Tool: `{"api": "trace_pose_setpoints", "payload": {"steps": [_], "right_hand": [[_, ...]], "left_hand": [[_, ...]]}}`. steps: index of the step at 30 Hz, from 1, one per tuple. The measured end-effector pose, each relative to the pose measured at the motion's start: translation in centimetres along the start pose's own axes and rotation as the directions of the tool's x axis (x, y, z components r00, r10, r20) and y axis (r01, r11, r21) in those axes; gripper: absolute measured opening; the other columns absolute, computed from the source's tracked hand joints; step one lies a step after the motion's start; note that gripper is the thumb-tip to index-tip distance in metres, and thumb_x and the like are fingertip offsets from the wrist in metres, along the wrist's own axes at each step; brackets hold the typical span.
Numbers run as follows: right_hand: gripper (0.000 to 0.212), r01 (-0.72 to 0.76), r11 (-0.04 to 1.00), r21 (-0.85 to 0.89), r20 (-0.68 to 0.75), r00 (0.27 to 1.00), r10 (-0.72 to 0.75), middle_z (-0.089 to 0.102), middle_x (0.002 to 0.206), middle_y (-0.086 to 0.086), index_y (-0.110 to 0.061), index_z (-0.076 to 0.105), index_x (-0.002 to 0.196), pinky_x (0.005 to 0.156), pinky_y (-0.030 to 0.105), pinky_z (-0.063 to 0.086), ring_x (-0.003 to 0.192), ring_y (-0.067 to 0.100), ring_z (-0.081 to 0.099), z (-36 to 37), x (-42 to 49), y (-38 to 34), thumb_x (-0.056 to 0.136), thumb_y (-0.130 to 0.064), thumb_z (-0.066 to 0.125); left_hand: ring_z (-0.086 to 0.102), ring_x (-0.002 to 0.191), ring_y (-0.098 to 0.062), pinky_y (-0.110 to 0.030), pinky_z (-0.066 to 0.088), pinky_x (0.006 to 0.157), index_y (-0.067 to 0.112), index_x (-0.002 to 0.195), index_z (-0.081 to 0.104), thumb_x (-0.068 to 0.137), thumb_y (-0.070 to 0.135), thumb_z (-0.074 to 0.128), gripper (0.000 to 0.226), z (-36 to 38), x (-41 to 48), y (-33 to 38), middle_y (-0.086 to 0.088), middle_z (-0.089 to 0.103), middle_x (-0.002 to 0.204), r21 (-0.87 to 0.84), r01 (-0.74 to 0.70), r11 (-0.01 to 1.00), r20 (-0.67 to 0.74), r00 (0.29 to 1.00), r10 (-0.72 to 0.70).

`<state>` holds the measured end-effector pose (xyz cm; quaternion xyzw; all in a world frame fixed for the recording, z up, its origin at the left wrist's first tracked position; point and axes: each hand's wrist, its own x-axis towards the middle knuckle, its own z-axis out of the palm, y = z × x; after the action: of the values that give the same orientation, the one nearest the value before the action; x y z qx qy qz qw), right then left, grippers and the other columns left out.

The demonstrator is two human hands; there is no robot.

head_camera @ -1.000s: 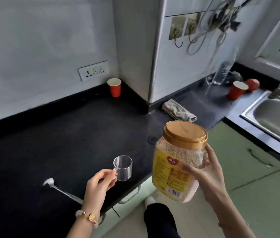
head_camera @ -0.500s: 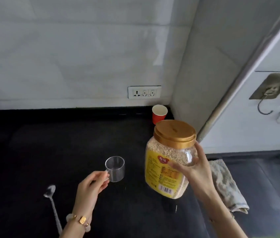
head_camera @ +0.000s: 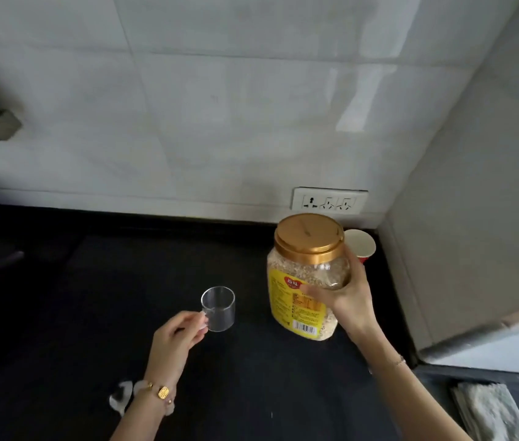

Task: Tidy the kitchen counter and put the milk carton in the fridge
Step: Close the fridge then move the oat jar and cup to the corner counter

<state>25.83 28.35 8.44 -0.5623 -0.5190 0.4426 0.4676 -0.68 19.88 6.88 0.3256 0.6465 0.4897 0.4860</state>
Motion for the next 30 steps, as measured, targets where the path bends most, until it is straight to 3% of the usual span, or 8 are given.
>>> {"api": "trace_pose_setpoints", "payload": {"steps": [3,8,15,19,21,24,26,30], "right_hand": [[0.095,0.028,1.0,0.006,0.039,0.999,-0.029,0.055,0.128,-0.001,-0.052,0.043,0.121,0.092,0.044,0.053,0.115,0.015,0.058,1.3,2.5,0.0,0.041,-0.037,0.092],[0.084,0.081,0.997,0.017,0.107,0.991,-0.082,0.062,0.116,-0.01,-0.046,0.046,0.115,0.078,0.016,0.054,0.107,0.002,0.061,1.8,6.3,0.5,0.055,-0.006,0.088],[0.08,0.129,0.99,-0.065,0.187,0.976,-0.115,0.064,0.111,-0.023,-0.034,0.049,0.119,0.082,0.012,0.05,0.109,-0.002,0.059,0.6,8.9,1.1,0.057,-0.002,0.087],[0.08,0.123,0.987,-0.105,0.212,0.972,-0.099,0.062,0.118,-0.017,-0.03,0.048,0.124,0.087,0.017,0.051,0.114,0.003,0.056,0.3,9.6,1.7,0.057,-0.014,0.089],[0.093,0.115,0.98,-0.16,0.203,0.976,-0.081,0.051,0.129,-0.005,-0.028,0.044,0.132,0.097,0.023,0.048,0.124,0.009,0.046,0.3,9.9,2.0,0.051,-0.039,0.088],[0.105,0.087,0.965,-0.245,0.175,0.984,-0.044,0.037,0.13,-0.004,-0.026,0.038,0.138,0.092,0.009,0.033,0.125,0.006,0.032,0.1,9.9,1.9,0.044,-0.052,0.079],[0.104,0.097,0.965,-0.243,0.18,0.982,-0.054,0.039,0.132,-0.003,-0.025,0.039,0.137,0.096,0.015,0.037,0.128,0.01,0.034,0.0,10.1,2.1,0.046,-0.053,0.081],[0.086,0.143,0.968,-0.204,0.23,0.969,-0.094,0.054,0.131,-0.003,-0.029,0.043,0.133,0.1,0.047,0.047,0.125,0.017,0.049,-0.6,10.5,2.4,0.058,-0.041,0.084]], "left_hand": [[0.066,0.094,-0.025,-0.025,0.055,0.079,0.003,0.087,0.068,0.087,0.014,0.058,0.015,-0.1,2.1,-0.1,-0.017,0.068,0.094,0.021,0.015,1.0,0.013,1.0,-0.016],[0.065,0.096,-0.024,-0.032,0.053,0.086,0.004,0.089,0.067,0.088,0.014,0.057,0.014,0.8,5.7,-0.6,-0.015,0.068,0.096,0.072,0.047,0.996,0.039,0.998,-0.05],[0.065,0.095,-0.019,-0.026,0.052,0.084,0.01,0.089,0.067,0.088,0.015,0.057,0.012,2.0,10.3,-0.4,-0.009,0.069,0.094,0.133,0.04,0.99,0.064,0.997,-0.049],[0.065,0.095,-0.018,-0.023,0.051,0.082,0.01,0.092,0.066,0.088,0.015,0.056,0.011,2.8,12.6,-0.1,-0.008,0.069,0.095,0.171,0.016,0.985,0.079,0.996,-0.03],[0.065,0.094,-0.017,-0.025,0.052,0.084,0.013,0.089,0.065,0.088,0.015,0.057,0.008,3.1,13.6,0.0,-0.006,0.068,0.095,0.177,0.015,0.984,0.081,0.996,-0.03],[0.065,0.094,-0.015,-0.029,0.052,0.087,0.015,0.088,0.065,0.087,0.015,0.058,0.007,3.6,15.2,0.1,-0.001,0.067,0.093,0.194,0.025,0.981,0.089,0.995,-0.043],[0.065,0.095,-0.017,-0.029,0.051,0.087,0.01,0.095,0.065,0.087,0.015,0.058,0.012,3.9,16.1,0.2,-0.001,0.066,0.094,0.232,0.014,0.973,0.103,0.994,-0.039],[0.065,0.097,-0.019,-0.032,0.052,0.09,0.012,0.094,0.065,0.087,0.014,0.059,0.01,4.4,17.7,0.7,-0.002,0.066,0.094,0.228,0.009,0.974,0.155,0.987,-0.046]]}}
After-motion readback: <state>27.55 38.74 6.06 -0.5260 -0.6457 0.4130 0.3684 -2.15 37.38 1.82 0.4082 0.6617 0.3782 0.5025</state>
